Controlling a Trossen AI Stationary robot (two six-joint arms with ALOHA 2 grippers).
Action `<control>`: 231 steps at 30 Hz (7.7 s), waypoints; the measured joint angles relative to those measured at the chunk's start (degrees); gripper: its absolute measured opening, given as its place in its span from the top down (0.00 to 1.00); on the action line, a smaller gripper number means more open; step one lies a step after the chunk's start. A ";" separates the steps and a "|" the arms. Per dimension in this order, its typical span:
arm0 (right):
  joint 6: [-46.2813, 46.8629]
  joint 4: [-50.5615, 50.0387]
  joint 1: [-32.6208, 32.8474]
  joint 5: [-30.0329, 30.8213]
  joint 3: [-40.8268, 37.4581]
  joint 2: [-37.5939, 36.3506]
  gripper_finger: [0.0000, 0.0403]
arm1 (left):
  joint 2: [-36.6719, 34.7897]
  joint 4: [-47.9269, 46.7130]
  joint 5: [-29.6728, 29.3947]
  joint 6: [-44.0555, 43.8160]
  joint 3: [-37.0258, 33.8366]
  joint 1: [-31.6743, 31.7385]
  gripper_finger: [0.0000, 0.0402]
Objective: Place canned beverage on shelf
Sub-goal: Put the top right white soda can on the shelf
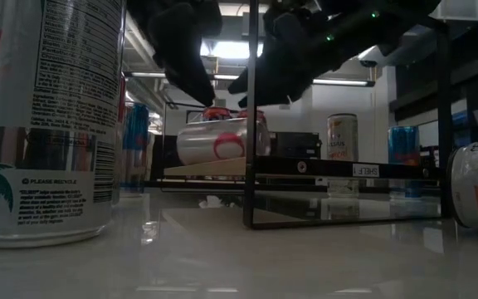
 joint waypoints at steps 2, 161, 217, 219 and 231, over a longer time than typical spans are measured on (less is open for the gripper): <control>-0.01 -1.38 -0.04 0.15 0.00 -0.01 0.07 | 0.94 -0.06 0.50 2.18 0.00 -0.35 0.52; 4.17 -93.02 -0.09 -25.74 36.50 4.54 0.24 | 10.86 19.27 -0.34 -4.15 -0.08 -4.36 0.52; 11.56 -82.81 -0.09 -21.89 36.45 4.65 0.24 | 16.04 29.40 0.44 -6.30 -0.07 -4.82 0.52; 11.56 -82.44 -0.09 -21.87 36.45 4.65 0.24 | 16.04 29.25 0.50 -6.30 -0.07 -4.82 0.52; 11.39 -79.94 -0.09 -20.78 36.45 4.65 0.24 | 16.04 27.15 0.62 -6.12 -0.07 -4.83 0.52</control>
